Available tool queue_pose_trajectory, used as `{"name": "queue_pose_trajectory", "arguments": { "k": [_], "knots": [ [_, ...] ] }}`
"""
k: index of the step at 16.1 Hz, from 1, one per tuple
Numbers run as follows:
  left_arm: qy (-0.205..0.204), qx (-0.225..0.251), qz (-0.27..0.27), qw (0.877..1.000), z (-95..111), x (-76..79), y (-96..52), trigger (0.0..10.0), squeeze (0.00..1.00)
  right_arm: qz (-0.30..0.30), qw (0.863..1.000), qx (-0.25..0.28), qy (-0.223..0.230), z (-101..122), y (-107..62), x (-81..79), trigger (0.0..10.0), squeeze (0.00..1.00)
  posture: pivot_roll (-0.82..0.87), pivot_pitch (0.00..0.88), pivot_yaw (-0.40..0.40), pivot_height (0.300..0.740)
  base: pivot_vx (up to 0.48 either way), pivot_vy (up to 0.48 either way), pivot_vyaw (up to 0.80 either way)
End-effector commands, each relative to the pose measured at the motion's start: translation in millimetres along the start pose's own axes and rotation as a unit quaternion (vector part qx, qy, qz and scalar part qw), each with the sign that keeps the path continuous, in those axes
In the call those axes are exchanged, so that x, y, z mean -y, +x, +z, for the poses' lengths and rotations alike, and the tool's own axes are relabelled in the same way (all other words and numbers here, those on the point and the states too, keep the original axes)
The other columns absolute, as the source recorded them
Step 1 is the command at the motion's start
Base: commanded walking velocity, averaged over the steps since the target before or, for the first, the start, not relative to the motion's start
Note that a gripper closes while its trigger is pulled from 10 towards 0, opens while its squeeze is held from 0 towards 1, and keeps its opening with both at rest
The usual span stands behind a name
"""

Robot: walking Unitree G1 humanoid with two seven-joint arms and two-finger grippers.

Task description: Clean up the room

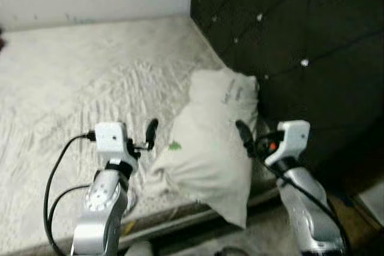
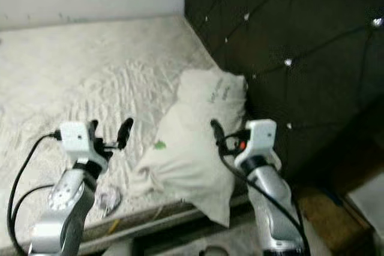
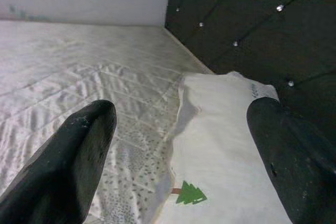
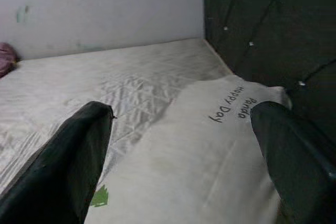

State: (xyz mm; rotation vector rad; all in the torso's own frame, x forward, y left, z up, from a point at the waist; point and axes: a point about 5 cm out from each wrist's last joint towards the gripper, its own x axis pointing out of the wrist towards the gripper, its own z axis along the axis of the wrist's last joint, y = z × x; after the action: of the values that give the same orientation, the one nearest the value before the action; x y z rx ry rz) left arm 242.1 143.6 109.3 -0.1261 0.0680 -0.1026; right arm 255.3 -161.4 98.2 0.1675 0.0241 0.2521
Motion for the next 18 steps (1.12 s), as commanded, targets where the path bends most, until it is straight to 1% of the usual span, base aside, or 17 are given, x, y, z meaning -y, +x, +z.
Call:
{"name": "queue_pose_trajectory", "arguments": {
  "k": [1, 13, 14, 18],
  "knots": [
    [0.002, -0.004, 0.021, 1.000, 0.9, -9.6, -1.2, 10.0, 0.00, 0.007, 1.000, 0.002, 0.006, 0.8, 3.1, -6.5, 10.0, 0.00, 0.01, 0.023, -0.073, 0.740, 0.000, 0.480, 0.00],
    [-0.002, 0.001, 0.021, 1.000, 2.5, -10.1, -0.6, 10.0, 0.00, 0.003, 1.000, -0.001, 0.008, 0.0, 3.6, -5.7, 10.0, 0.00, 0.01, 0.024, -0.070, 0.740, 0.000, 0.480, 0.00],
    [0.001, 0.008, 0.022, 1.000, 3.8, -10.4, -0.3, 10.0, 0.00, 0.006, 1.000, -0.001, 0.004, 0.3, 3.9, -6.6, 10.0, 0.00, 0.02, 0.025, -0.070, 0.740, 0.000, 0.480, 0.55],
    [0.017, 0.016, 0.016, 1.000, 5.9, -7.9, 0.0, 10.0, 0.00, 0.006, 1.000, 0.000, 0.003, -0.1, 4.4, -7.0, 10.0, 0.00, 0.02, 0.023, -0.069, 0.740, 0.000, 0.000, 0.80]
  ]
}}
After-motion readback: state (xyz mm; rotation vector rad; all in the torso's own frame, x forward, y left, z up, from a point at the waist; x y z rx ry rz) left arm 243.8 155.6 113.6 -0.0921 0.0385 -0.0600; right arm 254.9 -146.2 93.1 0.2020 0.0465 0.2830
